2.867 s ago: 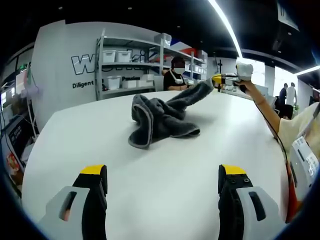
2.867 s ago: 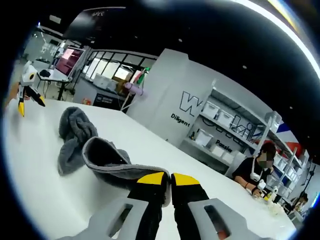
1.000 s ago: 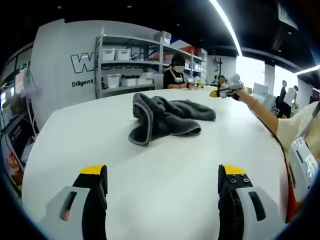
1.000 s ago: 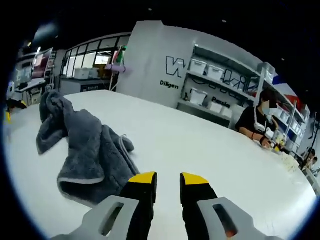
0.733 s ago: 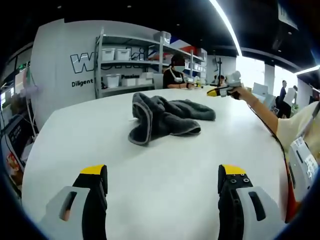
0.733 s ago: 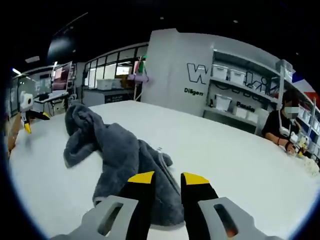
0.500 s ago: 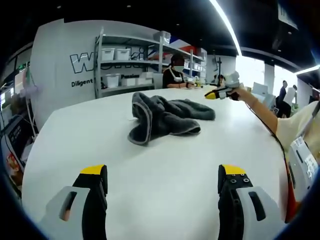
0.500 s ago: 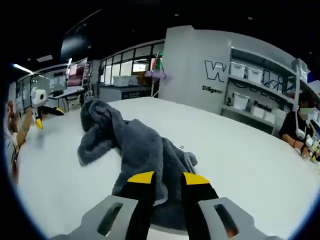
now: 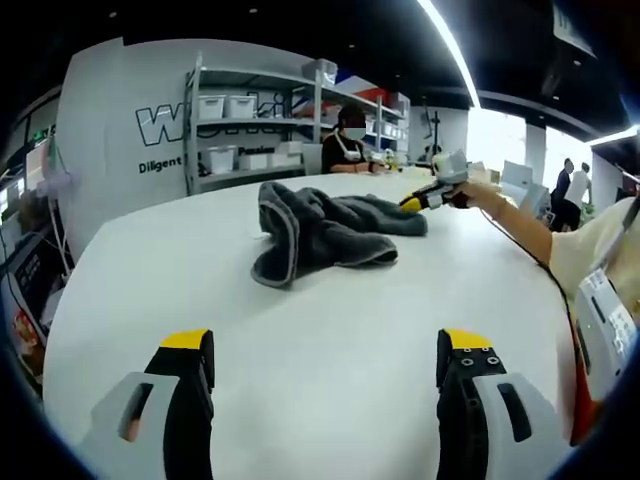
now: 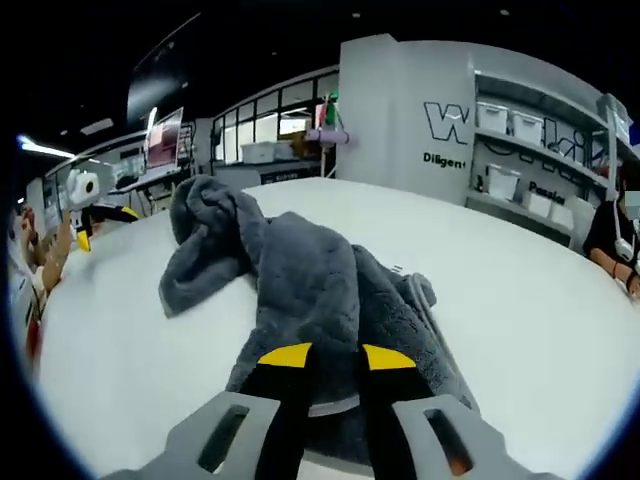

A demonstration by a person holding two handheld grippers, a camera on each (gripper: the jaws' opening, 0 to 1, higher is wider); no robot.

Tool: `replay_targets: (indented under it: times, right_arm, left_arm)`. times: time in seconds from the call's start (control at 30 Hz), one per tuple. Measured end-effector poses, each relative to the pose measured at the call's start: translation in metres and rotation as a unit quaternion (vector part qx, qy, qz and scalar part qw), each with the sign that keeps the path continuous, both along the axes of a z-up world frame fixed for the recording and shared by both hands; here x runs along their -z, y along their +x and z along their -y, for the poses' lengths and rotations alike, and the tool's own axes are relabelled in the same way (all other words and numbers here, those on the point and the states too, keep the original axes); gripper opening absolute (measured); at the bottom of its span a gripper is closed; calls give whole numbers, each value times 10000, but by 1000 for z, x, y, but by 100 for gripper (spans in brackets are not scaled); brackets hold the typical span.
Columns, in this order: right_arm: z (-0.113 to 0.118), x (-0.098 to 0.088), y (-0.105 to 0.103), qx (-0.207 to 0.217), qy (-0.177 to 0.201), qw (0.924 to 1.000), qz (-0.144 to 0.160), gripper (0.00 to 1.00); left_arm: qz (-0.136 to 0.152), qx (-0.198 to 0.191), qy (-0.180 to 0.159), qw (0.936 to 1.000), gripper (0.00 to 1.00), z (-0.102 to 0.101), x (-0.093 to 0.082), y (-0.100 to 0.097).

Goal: Fold the towel on the table until its edges align and the towel forms a compact rectangular stack.

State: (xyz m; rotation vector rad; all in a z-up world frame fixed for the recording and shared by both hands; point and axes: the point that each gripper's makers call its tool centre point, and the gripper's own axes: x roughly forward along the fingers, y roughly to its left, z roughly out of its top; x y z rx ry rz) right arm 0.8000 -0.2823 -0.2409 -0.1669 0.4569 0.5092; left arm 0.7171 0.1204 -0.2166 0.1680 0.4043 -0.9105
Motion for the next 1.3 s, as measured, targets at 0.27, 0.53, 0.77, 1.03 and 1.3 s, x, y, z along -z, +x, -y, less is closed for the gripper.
replay_targets:
  times: [0.27,0.53,0.77,1.03,1.3]
  right_arm:
    - [0,-10,-1,-65,-68,9998,162,1]
    - [-6,-47,-8,-124,-177,9981,577,1]
    - [-22,-83,-16,-321,-468,9918,1146,1]
    - [-39,-116,-31,-533,-925,9810,1623,1]
    - [-78,-131,-60,-1502,-1334,9603,1935,1]
  left_arm:
    - [10,-4,26,10000,91,-1,-1,-1]
    - [10,12,71,10000,91,0,0,-2]
    - [-2,4,92,10000,91,0,1,-2]
    - [1,-4,89,10000,91,0,1,-2]
    - [-33,-21,97,9999,91,-1,2,0]
